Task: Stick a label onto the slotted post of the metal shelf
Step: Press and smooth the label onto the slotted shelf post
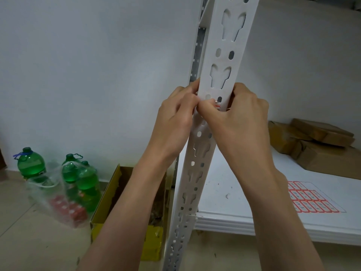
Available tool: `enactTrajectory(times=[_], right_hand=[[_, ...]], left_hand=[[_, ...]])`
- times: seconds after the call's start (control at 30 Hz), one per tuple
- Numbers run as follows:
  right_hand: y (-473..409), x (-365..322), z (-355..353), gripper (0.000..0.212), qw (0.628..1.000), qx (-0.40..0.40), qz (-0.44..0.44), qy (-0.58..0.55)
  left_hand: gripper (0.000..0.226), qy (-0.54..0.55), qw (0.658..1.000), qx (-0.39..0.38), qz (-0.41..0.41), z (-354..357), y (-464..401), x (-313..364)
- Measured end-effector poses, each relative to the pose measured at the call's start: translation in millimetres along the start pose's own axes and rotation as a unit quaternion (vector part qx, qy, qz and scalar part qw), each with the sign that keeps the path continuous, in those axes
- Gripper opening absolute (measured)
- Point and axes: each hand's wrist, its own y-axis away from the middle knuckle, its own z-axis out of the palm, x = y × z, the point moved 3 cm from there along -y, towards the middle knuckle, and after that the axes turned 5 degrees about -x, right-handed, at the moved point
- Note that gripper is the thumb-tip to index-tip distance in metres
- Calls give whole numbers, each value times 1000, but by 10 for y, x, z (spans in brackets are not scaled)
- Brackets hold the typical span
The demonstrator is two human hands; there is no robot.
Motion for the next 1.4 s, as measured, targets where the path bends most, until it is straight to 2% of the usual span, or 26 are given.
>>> enactTrajectory(times=[0.17, 0.27, 0.33, 0.43, 0.5, 0.77, 1.4], right_hand=[[13, 17, -41, 21, 999, -2, -5, 32], [44, 30, -73, 25, 1000, 4, -2, -22], [102, 40, -81, 29, 996, 51, -17, -74], [211, 63, -83, 12, 974, 178, -97, -96], [254, 136, -46, 5, 962, 222, -140, -79], [286, 186, 31, 15, 949, 229, -215, -16], [229, 136, 58, 14, 947, 223, -230, 34]], left_hand=[[50, -15, 1000, -6, -2, -22, -16, 0], [42, -21, 1000, -4, -7, -39, -16, -12], [42, -25, 1000, -2, -7, -46, -14, -16], [43, -23, 1000, -2, -6, -46, -10, -16], [42, -22, 1000, -1, -11, -59, -9, -22], [48, 10, 1000, -16, -3, -93, -2, -52], [58, 1, 999, -24, -28, -82, 20, -41]])
